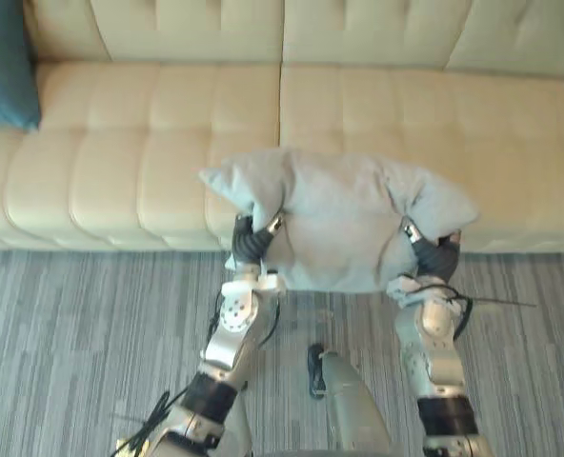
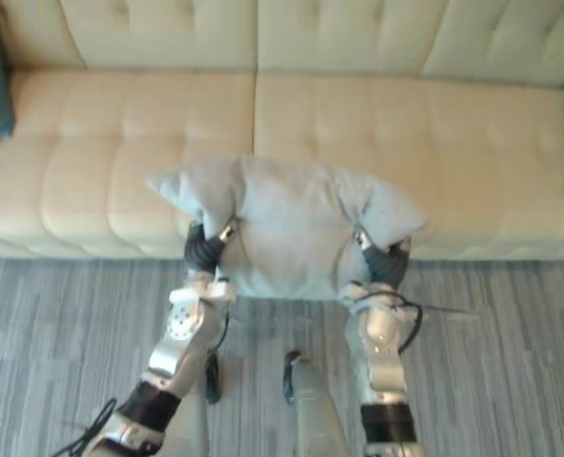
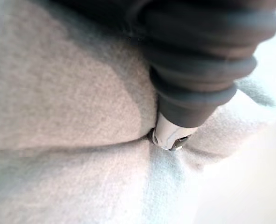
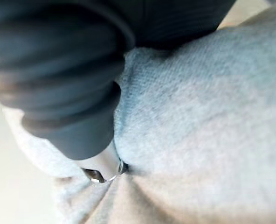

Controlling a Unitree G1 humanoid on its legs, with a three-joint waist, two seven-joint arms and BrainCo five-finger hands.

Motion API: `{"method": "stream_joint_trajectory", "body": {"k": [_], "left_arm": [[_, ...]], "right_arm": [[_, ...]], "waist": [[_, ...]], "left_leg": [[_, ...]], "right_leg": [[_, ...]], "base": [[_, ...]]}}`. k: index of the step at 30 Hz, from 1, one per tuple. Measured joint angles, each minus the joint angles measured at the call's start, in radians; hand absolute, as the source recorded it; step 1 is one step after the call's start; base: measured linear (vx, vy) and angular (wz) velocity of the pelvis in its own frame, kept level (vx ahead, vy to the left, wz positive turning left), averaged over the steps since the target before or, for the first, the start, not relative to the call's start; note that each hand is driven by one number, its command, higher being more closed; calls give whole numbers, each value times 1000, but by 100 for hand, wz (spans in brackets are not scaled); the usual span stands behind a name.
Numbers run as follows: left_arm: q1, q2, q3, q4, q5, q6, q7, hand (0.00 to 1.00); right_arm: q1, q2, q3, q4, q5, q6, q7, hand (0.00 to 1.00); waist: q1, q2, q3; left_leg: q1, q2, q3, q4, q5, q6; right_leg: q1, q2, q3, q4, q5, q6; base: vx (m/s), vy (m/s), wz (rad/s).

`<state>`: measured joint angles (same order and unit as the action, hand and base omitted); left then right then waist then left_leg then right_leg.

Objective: Pick up cushions and gather them together orderly.

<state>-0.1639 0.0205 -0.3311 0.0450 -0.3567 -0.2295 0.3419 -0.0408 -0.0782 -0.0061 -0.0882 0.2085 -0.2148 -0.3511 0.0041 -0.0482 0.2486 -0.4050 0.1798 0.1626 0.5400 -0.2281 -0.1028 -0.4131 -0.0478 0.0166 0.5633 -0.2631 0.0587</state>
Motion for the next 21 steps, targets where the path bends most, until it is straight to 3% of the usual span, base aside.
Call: {"method": "stream_joint_trajectory", "body": {"k": [5, 7, 8, 10, 11, 13, 15, 16, 17, 18, 19, 21], "left_arm": [[109, 0, -16, -76, 0, -2, -34, 100], [119, 2, -16, -75, 0, -1, -37, 100], [130, 3, -19, -74, 0, 1, -40, 100], [143, 3, -24, -74, 0, 2, -42, 100], [144, 4, -26, -74, 1, 3, -42, 100], [143, 3, -26, -75, 2, -1, -42, 100], [143, 4, -26, -73, 2, -2, -42, 100], [143, 4, -27, -67, 2, -2, -42, 100], [142, 5, -35, -49, 2, -2, -42, 100], [141, 7, -40, -35, 3, -3, -42, 100], [139, 6, -59, 4, 2, 4, -44, 100], [140, 2, -67, 31, 2, 19, -47, 100]], "right_arm": [[121, 20, 6, -90, -54, 0, 31, 100], [137, 28, 6, -88, -55, 1, 34, 100], [155, 39, 7, -90, -58, 1, 34, 100], [178, 36, 8, -90, -82, 1, 34, 100], [190, 36, 8, -90, -92, 1, 35, 100], [193, 36, 9, -89, -93, 3, 39, 100], [191, 36, 7, -74, -93, 3, 45, 100], [189, 35, 5, -60, -93, 3, 47, 100], [190, 28, 1, -36, -92, 6, 49, 100], [189, 19, -1, -19, -92, 6, 50, 100], [182, -12, -4, 24, -92, 16, 51, 100], [191, -38, -11, 28, -91, 34, 51, 100]], "waist": [[4, 8, -53], [4, 10, -52], [2, 9, -52], [-4, 9, -56], [-5, 14, -68], [-4, 8, -88], [-4, 11, -100], [-4, 15, -101], [-7, 20, -115], [-11, 24, -123], [-14, 62, -139], [-8, 73, -149]], "left_leg": [[120, 2, 74, -25, -48, 33], [152, 2, 87, -12, -79, 38], [185, 2, 100, -2, -91, 46], [228, -4, 104, 7, -113, 51], [239, -5, 99, 5, -126, 63], [246, -13, 96, -13, -131, 62], [265, -15, 90, -50, -132, 60], [279, -12, 89, -68, -132, 59], [292, -4, 81, -90, -129, 25], [297, -4, 68, -97, -129, 1], [314, 10, 17, -140, -108, -15], [363, 19, -23, -219, -60, -42]], "right_leg": [[104, -3, 53, -69, 41, 41], [79, -5, 60, 35, 61, 77], [54, -6, 69, 137, 86, 118], [27, -11, 75, 247, 126, 120], [13, -16, 70, 279, 135, 108], [14, -28, 48, 261, 64, 80], [12, -40, -4, 147, 10, 46], [10, -38, -19, 90, 15, 34], [5, -25, -18, -34, 52, 8], [17, -17, -19, -77, 124, -29], [37, 10, -48, -86, 124, -49], [32, 22, -62, -50, 106, -82]], "base": [[104, 146, -34], [18, 112, -29], [29, 120, -11], [69, 69, -1], [84, 10, 6], [93, -40, 1], [183, -156, -5], [215, -195, 0], [264, -227, 10], [310, -207, 11], [397, -259, 1], [333, -233, 1]]}}
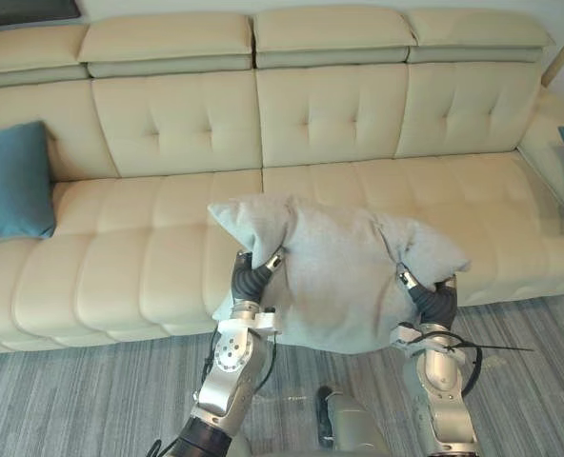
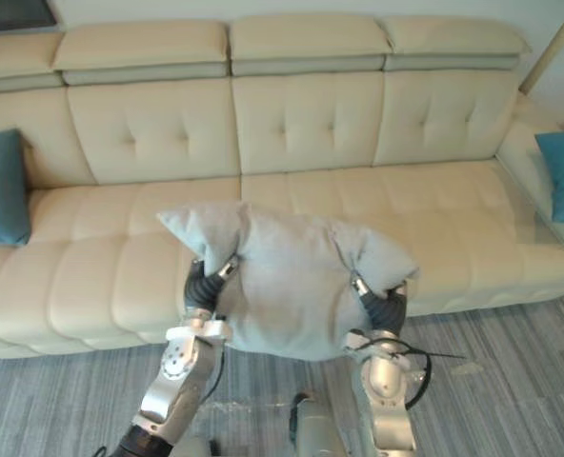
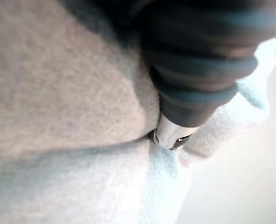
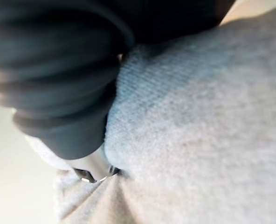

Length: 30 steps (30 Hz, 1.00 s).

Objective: Pick up cushions and gather them together orderly.

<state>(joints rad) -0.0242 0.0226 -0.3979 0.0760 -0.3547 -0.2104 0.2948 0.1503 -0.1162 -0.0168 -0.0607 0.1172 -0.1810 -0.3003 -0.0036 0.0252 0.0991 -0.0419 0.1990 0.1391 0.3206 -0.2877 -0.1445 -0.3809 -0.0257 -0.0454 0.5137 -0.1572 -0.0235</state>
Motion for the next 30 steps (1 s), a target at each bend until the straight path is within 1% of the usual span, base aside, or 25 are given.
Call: {"method": "stream_joint_trajectory", "body": {"k": [1, 2, 3, 4, 5, 6, 7, 9, 10, 11, 12, 13, 14, 15, 16, 17, 18, 20, 21, 22, 24, 26, 27, 29, 30], "left_arm": [[0, -3, -12, 11, -1, 4, -3, 100], [0, -5, -22, 23, -2, 8, -11, 100], [0, -6, -29, 26, -3, 11, -15, 100], [5, -6, -36, 26, -3, 11, -21, 100], [9, -6, -36, 26, -3, 9, -24, 100], [9, -6, -35, 21, -3, 8, -24, 100], [9, -10, -36, 17, -3, 8, -25, 100], [8, -11, -36, 17, -3, 8, -25, 100], [8, -13, -36, 14, -3, 8, -25, 100], [8, -18, -36, 13, -3, 9, -25, 100], [7, -27, -36, 12, -3, 9, -25, 100], [7, -31, -36, 12, -3, 9, -25, 100], [7, -37, -37, 8, -3, 9, -25, 100], [7, -33, -38, 1, -3, 10, -25, 100], [6, -32, -38, 1, -3, 11, -25, 100], [7, -31, -40, 1, -3, 12, -25, 100], [7, -28, -41, 1, -3, 12, -25, 100], [6, -27, -41, 0, -4, 12, -25, 100], [4, -27, -42, -4, -4, 12, -25, 100], [2, -27, -42, -4, -4, 12, -25, 100], [-2, -24, -40, -5, -5, 11, -25, 100], [-4, -19, -40, -4, -4, 12, -25, 100], [-4, -17, -40, -4, -5, 12, -24, 100], [-18, -15, -40, -5, -4, 13, -23, 100], [-25, -15, -40, -5, -4, 13, -23, 100]], "right_arm": [[10, -5, -10, -6, 0, 3, 0, 100], [30, -5, -19, -14, 0, 4, 0, 100], [47, -7, -24, -28, 1, 7, 0, 100], [86, -11, -27, -74, 1, 10, 0, 100], [108, -13, -26, -115, 0, 10, 3, 100], [116, -14, -26, -148, 0, 10, 5, 100], [108, -18, -27, -164, 0, 6, 5, 100], [97, -20, -28, -164, 1, 5, 3, 100], [96, -22, -28, -164, 2, 5, 3, 100], [96, -22, -29, -164, 2, 6, 0, 100], [95, -24, -30, -164, 2, 7, -6, 100], [94, -25, -31, -163, 2, 7, -7, 100], [89, -26, -38, -163, 2, 13, -7, 100], [83, -30, -43, -157, 2, 17, -8, 100], [83, -23, -43, -156, 2, 22, -9, 100], [85, -9, -49, -156, 2, 28, -9, 100], [81, 1, -51, -156, 2, 31, -9, 100], [70, 4, -53, -154, 1, 32, -9, 100], [51, 4, -58, -141, 1, 32, -9, 100], [41, 4, -59, -130, 1, 31, -9, 100], [4, 7, -58, -80, 1, 30, -9, 100], [-3, 18, -59, -39, 1, 32, -10, 100], [-3, 22, -59, -32, 1, 32, -10, 100], [-5, 28, -59, -25, 1, 33, -10, 100], [-5, 27, -60, -25, 1, 33, -10, 100]], "waist": [[-3, 7, -3], [-14, 7, -3], [-15, 8, -2], [-12, 6, -2], [-7, 2, -2], [6, 0, -1], [11, 9, -7], [12, 13, -11], [13, 10, -10], [12, 8, -10], [13, 7, -12], [14, 8, -12], [18, 13, -16], [14, 15, -25], [10, 1, -26], [14, -29, -32], [16, -46, -42], [16, -60, -50], [15, -60, -51], [15, -61, -51], [22, -61, -49], [16, -68, -41], [12, -68, -40], [4, -65, -38], [4, -64, -37]], "left_leg": [[9, 15, -13, 11, 21, 2], [-17, 38, -25, 114, 36, 8], [-43, 48, -38, 193, 50, 23], [-107, 68, -58, 367, 115, 66], [-160, 81, -67, 485, 192, 93], [-202, 99, -65, 592, 238, 107], [-263, 121, -61, 686, 217, 98], [-304, 122, -11, 658, 160, 116], [-306, 116, 33, 568, 129, 129], [-300, 105, 52, 479, 120, 125], [-274, 81, 63, 338, 124, 121], [-259, 71, 67, 271, 131, 115], [-225, 50, 67, 159, 188, 112], [-191, 35, 67, 97, 178, 70], [-181, 21, 66, 73, 179, 55], [-163, -9, 83, 35, 187, 65], [-158, -25, 100, 17, 189, 66], [-149, -45, 119, 13, 182, 77], [-142, -56, 138, 20, 169, 93], [-142, -57, 152, 29, 160, 99], [-143, -53, 182, 62, 125, 106], [-130, -58, 197, 93, 92, 116], [-128, -58, 195, 94, 86, 120], [-134, -56, 179, 94, 74, 114], [-138, -56, 175, 94, 74, 114]], "right_leg": [[24, 12, -13, -2, -8, -14], [82, 19, -47, -32, -18, -30], [114, 25, -62, -45, -22, -36], [177, 35, -80, -72, -33, -52], [224, 38, -83, -98, -46, -63], [264, 37, -81, -130, -74, -71], [282, 42, -85, -135, -84, -73], [309, 32, -85, -149, -86, -73], [323, 21, -86, -160, -86, -73], [332, 12, -91, -167, -85, -72], [335, 3, -95, -165, -84, -70], [337, 1, -93, -162, -86, -67], [338, 1, -84, -151, -98, -43], [337, -1, -73, -137, -115, -13], [332, -13, -70, -131, -118, -9], [323, -37, -48, -127, -116, 4], [321, -52, -31, -137, -114, 20], [322, -71, -10, -147, -108, 40], [322, -82, 20, -150, -100, 55], [317, -87, 31, -144, -98, 60], [273, -86, 86, -64, -100, 74], [193, -86, 141, 107, -91, 115], [167, -87, 155, 140, -94, 125], [128, -79, 181, 132, -127, 127], [119, -78, 184, 108, -127, 125]], "base": [[312, -231, 34], [306, -210, 44], [276, -181, 60], [188, -131, 43], [220, -128, 28], [167, -71, 3], [201, -30, -3], [125, 28, 0], [88, 60, 8], [131, 109, 13], [88, 99, 10], [148, 191, -1], [134, 190, -8], [136, 202, -2], [113, 188, -3], [102, 167, -9], [106, 191, -17], [70, 176, -19], [49, 188, -27], [28, 217, -46], [-31, 142, -47], [-46, 118, -25], [-22, 49, 1], [-18, -38, 14], [-5, -87, 24]]}}
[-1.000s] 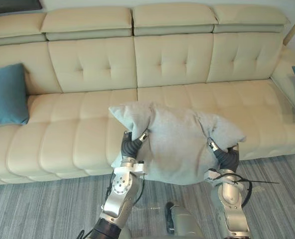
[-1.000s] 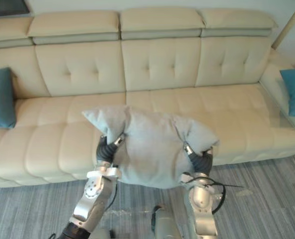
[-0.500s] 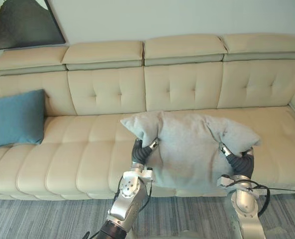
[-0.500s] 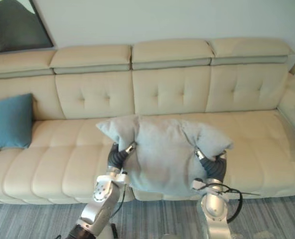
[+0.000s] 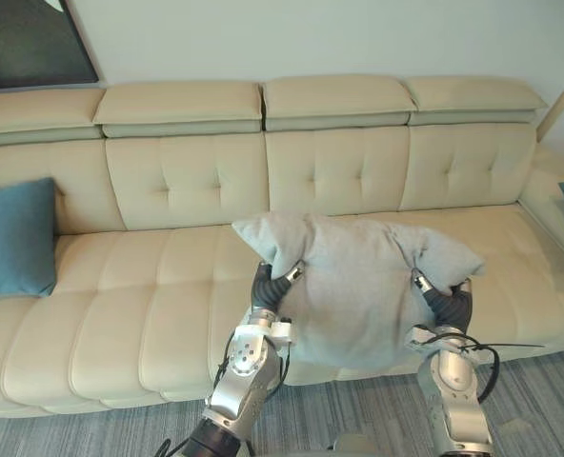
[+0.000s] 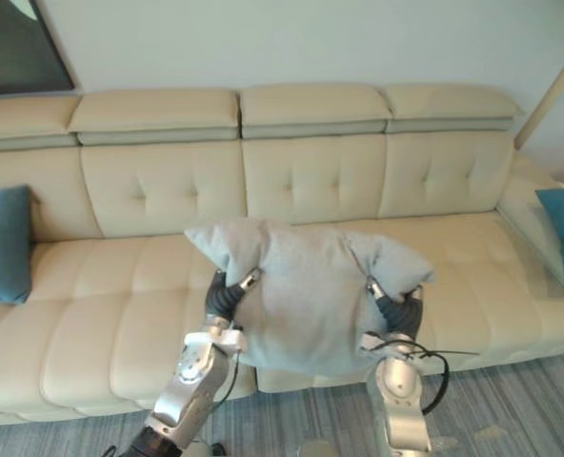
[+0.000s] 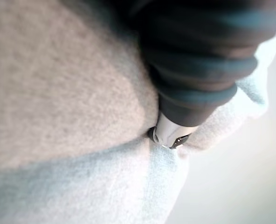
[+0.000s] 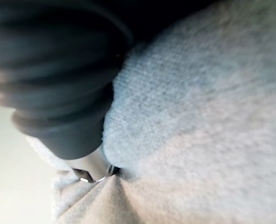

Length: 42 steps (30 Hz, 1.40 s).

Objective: Pick up cushions and gather them together orderly.

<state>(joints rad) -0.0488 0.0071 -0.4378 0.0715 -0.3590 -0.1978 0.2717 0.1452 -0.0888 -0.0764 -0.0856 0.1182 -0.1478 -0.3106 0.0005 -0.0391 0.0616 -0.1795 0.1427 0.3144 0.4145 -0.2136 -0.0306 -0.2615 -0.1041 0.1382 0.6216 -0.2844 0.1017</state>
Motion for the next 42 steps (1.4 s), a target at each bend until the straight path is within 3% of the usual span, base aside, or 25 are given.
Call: {"method": "stream_joint_trajectory", "body": {"k": [2, 3, 4, 5, 9, 14, 22, 29, 33, 38, 42], "left_arm": [[-24, 2, -1, 0, 1, -1, 0, 100], [-37, -7, -10, 6, 0, 2, 0, 100], [-37, -7, -19, 6, 1, 2, 0, 100], [-37, -7, -33, 5, 1, 4, 0, 100], [-37, -10, -35, 5, 1, 7, -1, 100], [-38, -10, -36, 8, 1, 10, -3, 100], [-42, 10, -36, 30, 4, 9, 0, 100], [-178, 18, 29, 32, 12, 7, 74, 100], [-354, 19, 96, 38, 94, 4, 165, 100], [-685, 63, 152, 165, 123, -35, 273, 100], [-918, 101, 210, 343, 122, -42, 296, 100]], "right_arm": [[0, 1, -5, 0, 0, -1, 0, 100], [-3, -6, -19, 7, 1, -2, 0, 100], [-4, -11, -27, 16, 1, -2, 0, 100], [-4, -16, -36, 22, 1, 1, 0, 100], [-6, -31, -40, 20, 2, 0, 7, 100], [-7, -34, -50, 19, 5, 0, 22, 100], [-42, -34, -57, 23, 1, 0, 30, 100], [-286, -40, -34, 70, -41, 2, -26, 100], [-485, -50, -16, 97, -60, 2, -96, 100], [-852, -137, -14, 222, -81, 3, -187, 100], [-1099, -180, -7, 362, -104, 5, -223, 100]], "waist": [[-4, -11, -6], [-12, 4, -3], [-8, 6, -4], [6, 27, -15], [5, 32, -18], [1, 24, -18], [-4, 25, -20], [-2, 29, -18], [0, 33, -14], [10, 67, 37], [7, 82, 86]], "left_leg": [[-24, -18, -30, 5, 8, -18], [-42, -13, -67, 17, 10, -35], [-45, -6, -77, 12, 15, -44], [-44, 10, -79, -1, 29, -53], [-17, 37, -110, -70, 76, -91], [41, 23, -115, -182, 125, -99], [43, 0, -116, -288, 181, -78], [-48, -21, -100, -342, 252, -63], [-125, -24, -103, -345, 281, -56], [-197, -36, -115, -418, 354, -46], [-261, -48, -133, -476, 413, -47]], "right_leg": [[5, -5, 2, -137, 27, -20], [1, -2, -25, -137, 37, -15], [0, 4, -32, -143, 32, -27], [5, 18, -43, -147, 42, -39], [39, 51, -91, -180, 56, -62], [69, 50, -105, -215, 61, -67], [72, 37, -107, -298, 104, -58], [-39, 34, -96, -338, 168, -51], [-121, 29, -98, -323, 185, -50], [-234, 15, -107, -279, 196, -46], [-341, 13, -109, -235, 197, -46]], "base": [[34, -156, 51], [65, -178, 51], [101, -166, 31], [129, -154, 8], [146, -157, 15], [70, -67, 10], [-12, 16, 4], [-54, 26, -5], [-79, 1, 5], [-102, -7, 14], [-66, -22, 9]]}}
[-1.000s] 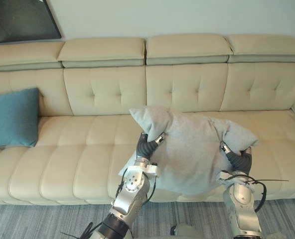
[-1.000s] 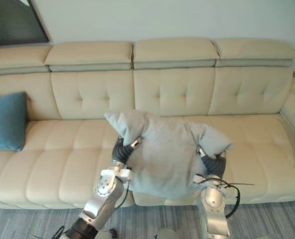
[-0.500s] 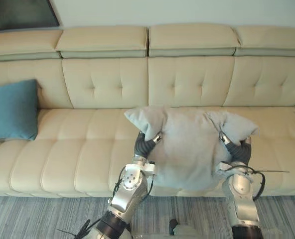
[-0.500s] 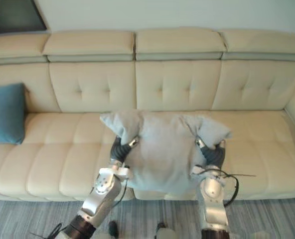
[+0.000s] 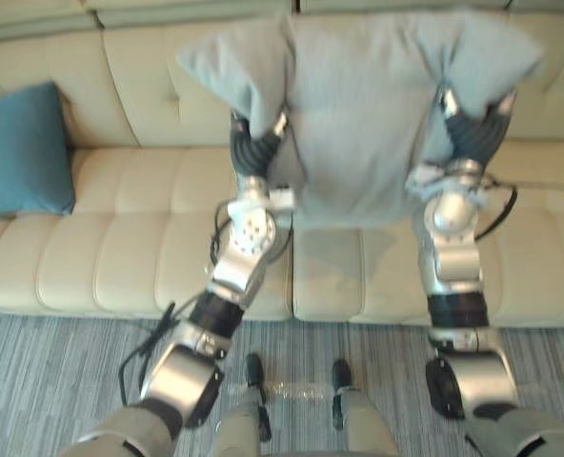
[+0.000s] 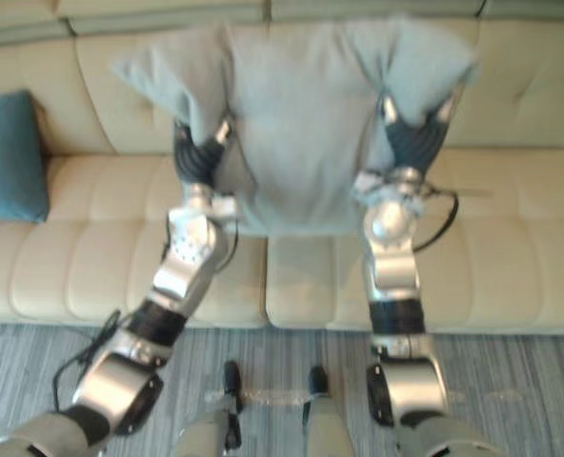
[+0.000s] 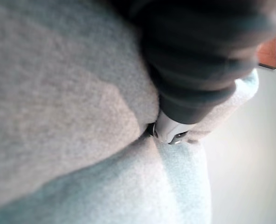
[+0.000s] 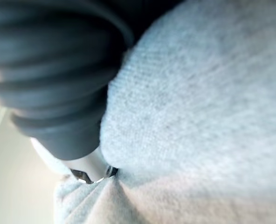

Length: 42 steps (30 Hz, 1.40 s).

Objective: Pick up cushions and gather them together orderly.

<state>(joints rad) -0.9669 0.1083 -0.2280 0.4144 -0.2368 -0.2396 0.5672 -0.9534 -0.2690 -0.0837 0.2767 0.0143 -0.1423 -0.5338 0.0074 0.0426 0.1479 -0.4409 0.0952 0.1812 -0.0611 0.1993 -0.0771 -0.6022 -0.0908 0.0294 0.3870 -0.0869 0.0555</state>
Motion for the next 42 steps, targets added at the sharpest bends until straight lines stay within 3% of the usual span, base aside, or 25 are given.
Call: {"method": "stream_joint_trajectory", "body": {"k": [3, 5, 7, 8, 9, 15, 24, 26, 28, 33, 36, 42], "left_arm": [[-191, 31, 57, 158, -4, 5, 2, 100], [-243, 39, 75, 197, -5, 7, 3, 100], [-343, 48, 92, 279, -22, 16, 3, 100], [-366, 54, 94, 296, -24, 22, 4, 0], [-380, 58, 95, 307, -24, 24, 6, 0], [-470, 76, 131, 374, 2, 56, 22, 0], [-486, 75, 157, 386, -1, 51, 17, 0], [-460, 75, 169, 386, -3, 52, 16, 0], [-413, 81, 221, 394, -16, 56, 6, 0], [-304, 184, 332, 402, -114, 55, -90, 0], [-138, 228, 417, 335, -141, 48, -141, 0], [303, 197, 386, 150, -104, 27, -220, 0]], "right_arm": [[-210, -31, 5, 138, -13, 17, -23, 100], [-263, -43, 10, 170, -12, 22, -26, 100], [-367, -57, 8, 279, 6, 27, -31, 100], [-394, -58, 9, 311, 16, 30, -31, 100], [-408, -59, 9, 323, 27, 30, -31, 0], [-489, -77, 9, 373, 37, 34, -108, 0], [-509, -170, 8, 377, 146, 15, -95, 0], [-481, -179, -3, 379, 168, 14, -84, 0], [-422, -200, -30, 384, 226, 11, -52, 0], [-282, -270, -136, 409, 315, 11, 23, 0], [-75, -301, -265, 337, 361, 0, 50, 0], [406, -256, -318, 86, 376, -19, 160, 0]], "waist": [[-1, 16, 83], [-1, 23, 92], [-2, 27, 140], [-3, 28, 148], [-3, 27, 148], [9, 27, 176], [18, 26, 192], [16, 26, 192], [14, 24, 193], [-2, 20, 193], [-7, 19, 193], [-11, 16, 190]], "left_leg": [[-43, -12, -2, -35, 50, -3], [-85, -14, -6, -40, 67, -5], [-130, -12, -21, -40, 85, -22], [-150, -11, -27, -40, 91, -27], [-165, -11, -27, -40, 96, -32], [-305, -1, -28, -40, 131, -71], [-333, 3, -26, -40, 122, -74], [-324, 3, -25, -41, 109, -54], [-297, 2, -19, -42, 99, -41], [-226, 3, 11, -42, 78, -23], [-167, 3, 18, -41, 57, -15], [-41, 1, 15, -41, 40, -3]], "right_leg": [[-81, -5, 2, 49, -1, 0], [-132, -5, 1, 68, -2, -1], [-182, -6, -1, 86, -2, -1], [-204, -5, -1, 95, -2, -1], [-222, -5, 0, 99, -2, -1], [-378, 3, 0, 142, 1, -9], [-412, -1, -2, 160, 4, -18], [-402, -1, -3, 160, 3, -18], [-376, -2, 1, 160, 3, -17], [-296, -4, 8, 128, 3, -17], [-223, -4, 8, 94, 3, -16], [-75, -4, 4, 58, -12, 5]], "base": [[-66, -47, 8], [-54, -52, 9], [-46, -77, 12], [-42, -67, 7], [-39, -68, 8], [-16, -59, 7], [25, -57, 2], [16, -27, -1], [40, -58, -5], [38, -39, -10], [34, -35, -7], [61, -47, 1]]}}
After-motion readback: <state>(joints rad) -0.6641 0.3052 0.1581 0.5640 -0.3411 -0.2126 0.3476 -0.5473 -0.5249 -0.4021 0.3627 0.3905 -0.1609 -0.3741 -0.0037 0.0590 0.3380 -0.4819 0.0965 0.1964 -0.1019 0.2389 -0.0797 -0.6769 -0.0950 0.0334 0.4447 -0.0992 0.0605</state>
